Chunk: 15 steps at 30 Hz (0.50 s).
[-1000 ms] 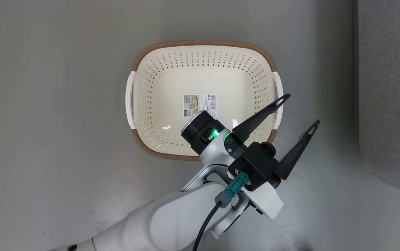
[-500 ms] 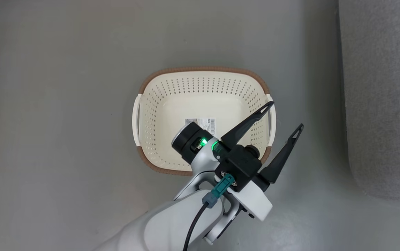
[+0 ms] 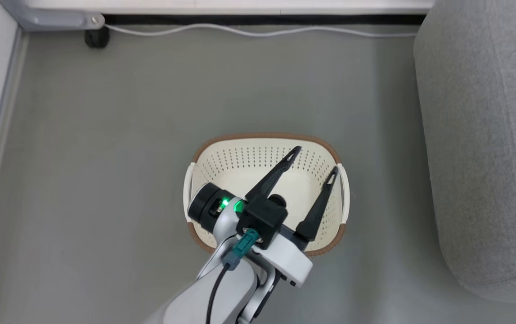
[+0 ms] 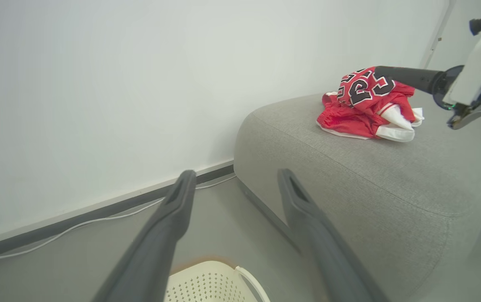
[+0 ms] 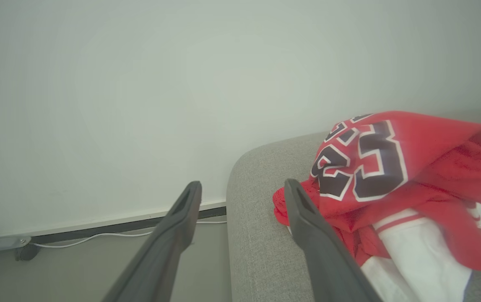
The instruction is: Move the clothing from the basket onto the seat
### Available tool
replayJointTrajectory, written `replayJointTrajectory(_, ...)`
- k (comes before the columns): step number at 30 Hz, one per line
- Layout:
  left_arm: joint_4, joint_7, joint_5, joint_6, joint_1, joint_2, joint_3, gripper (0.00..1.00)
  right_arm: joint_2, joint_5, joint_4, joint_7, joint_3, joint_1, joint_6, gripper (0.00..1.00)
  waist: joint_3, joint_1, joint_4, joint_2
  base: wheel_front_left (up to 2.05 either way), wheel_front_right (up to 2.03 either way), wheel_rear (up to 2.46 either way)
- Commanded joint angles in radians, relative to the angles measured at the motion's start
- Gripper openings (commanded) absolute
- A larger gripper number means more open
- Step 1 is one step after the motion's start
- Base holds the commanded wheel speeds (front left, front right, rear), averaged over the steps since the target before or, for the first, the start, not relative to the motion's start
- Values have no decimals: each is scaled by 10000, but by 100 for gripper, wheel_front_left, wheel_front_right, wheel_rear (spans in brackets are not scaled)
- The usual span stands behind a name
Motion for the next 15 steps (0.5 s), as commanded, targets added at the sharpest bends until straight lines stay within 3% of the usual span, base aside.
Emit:
replayJointTrajectory(1, -183, -51, 149, -100, 186, 10, 475, 100, -166, -102, -351, -59, 198, 415, 40, 100, -452, 0, 127, 0, 0, 0, 0)
replayJointTrajectory(15, 98, -51, 1107, -1109, 2362, 16, 3263, 100, 1043, -1068, -1467, -59, 1217, 1668, 40, 100, -2315, 0, 538, 0, 0, 0, 0)
